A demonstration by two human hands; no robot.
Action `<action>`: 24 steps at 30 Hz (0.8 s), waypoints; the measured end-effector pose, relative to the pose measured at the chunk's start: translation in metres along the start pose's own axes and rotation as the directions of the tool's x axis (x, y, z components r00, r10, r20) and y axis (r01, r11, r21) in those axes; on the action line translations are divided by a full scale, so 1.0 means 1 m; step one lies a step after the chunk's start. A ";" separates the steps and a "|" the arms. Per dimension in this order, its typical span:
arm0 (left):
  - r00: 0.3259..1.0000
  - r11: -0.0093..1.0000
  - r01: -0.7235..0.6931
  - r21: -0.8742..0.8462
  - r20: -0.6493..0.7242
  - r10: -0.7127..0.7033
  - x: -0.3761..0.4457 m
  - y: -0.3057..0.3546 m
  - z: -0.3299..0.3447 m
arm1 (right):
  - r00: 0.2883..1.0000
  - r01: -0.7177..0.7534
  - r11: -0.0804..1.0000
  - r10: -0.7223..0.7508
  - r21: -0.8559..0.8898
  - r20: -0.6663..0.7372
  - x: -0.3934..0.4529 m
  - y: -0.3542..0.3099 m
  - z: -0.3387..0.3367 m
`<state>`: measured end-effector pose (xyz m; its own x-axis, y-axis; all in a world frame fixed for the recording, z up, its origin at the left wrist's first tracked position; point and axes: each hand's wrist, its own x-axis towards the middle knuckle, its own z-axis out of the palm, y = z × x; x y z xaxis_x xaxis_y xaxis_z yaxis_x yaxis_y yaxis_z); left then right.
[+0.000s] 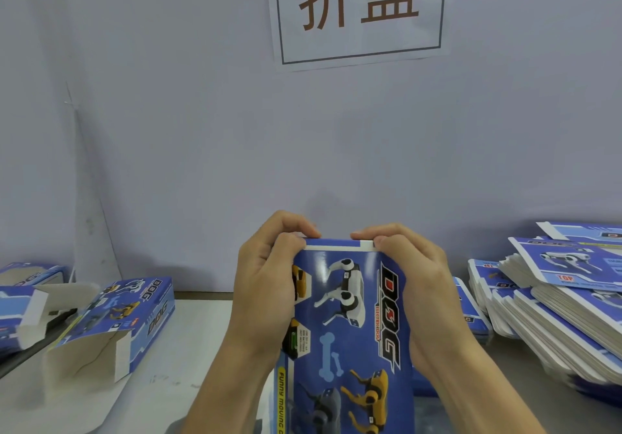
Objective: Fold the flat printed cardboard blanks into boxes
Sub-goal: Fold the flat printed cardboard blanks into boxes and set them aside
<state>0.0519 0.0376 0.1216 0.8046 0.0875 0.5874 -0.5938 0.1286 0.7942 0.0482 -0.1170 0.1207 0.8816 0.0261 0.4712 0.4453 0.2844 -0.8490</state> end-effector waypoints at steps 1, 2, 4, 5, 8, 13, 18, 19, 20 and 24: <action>1.000 1.000 0.006 -0.006 -0.004 -0.006 0.000 0.000 -0.001 | 1.000 -0.003 1.000 0.003 0.000 -0.004 0.000 0.001 0.000; 1.000 1.000 0.018 -0.021 0.000 -0.018 0.000 0.001 -0.001 | 1.000 -0.008 1.000 0.008 0.009 -0.006 0.000 0.001 0.000; 0.997 0.999 0.037 -0.040 0.067 -0.034 -0.001 0.003 -0.003 | 1.000 -0.010 1.000 0.010 0.023 0.012 0.000 0.003 -0.001; 0.994 0.999 0.032 -0.005 0.101 -0.031 -0.002 0.004 -0.003 | 0.999 -0.013 0.999 0.012 0.029 0.030 0.000 0.004 -0.002; 0.994 0.994 -0.015 0.110 0.110 0.003 -0.002 0.005 -0.003 | 0.997 0.013 0.999 -0.015 0.029 0.074 -0.001 0.006 -0.004; 0.995 0.970 -0.095 0.224 0.036 0.089 0.002 -0.001 -0.003 | 0.993 0.113 0.990 -0.114 -0.080 -0.006 0.000 0.009 -0.006; 0.995 0.963 -0.101 0.250 0.052 0.090 0.001 -0.002 -0.003 | 0.998 0.050 0.998 -0.048 0.036 -0.048 0.003 0.007 -0.007; 0.994 0.967 -0.092 0.239 0.078 0.075 0.001 -0.001 -0.003 | 0.997 0.050 0.998 -0.048 0.034 -0.052 0.002 0.006 -0.007; 0.992 0.971 -0.078 0.227 0.113 0.054 0.000 0.001 -0.004 | 0.997 0.053 0.998 -0.052 0.024 -0.054 0.002 0.006 -0.007; 0.986 0.947 -0.131 0.294 0.142 0.092 -0.001 0.007 -0.011 | 0.995 0.089 0.993 -0.091 -0.072 -0.026 0.000 0.006 -0.003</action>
<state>0.0465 0.0493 0.1248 0.7372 -0.0424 0.6744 -0.6696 -0.1804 0.7205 0.0510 -0.1180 0.1145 0.8410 -0.0251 0.5405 0.5325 0.2156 -0.8185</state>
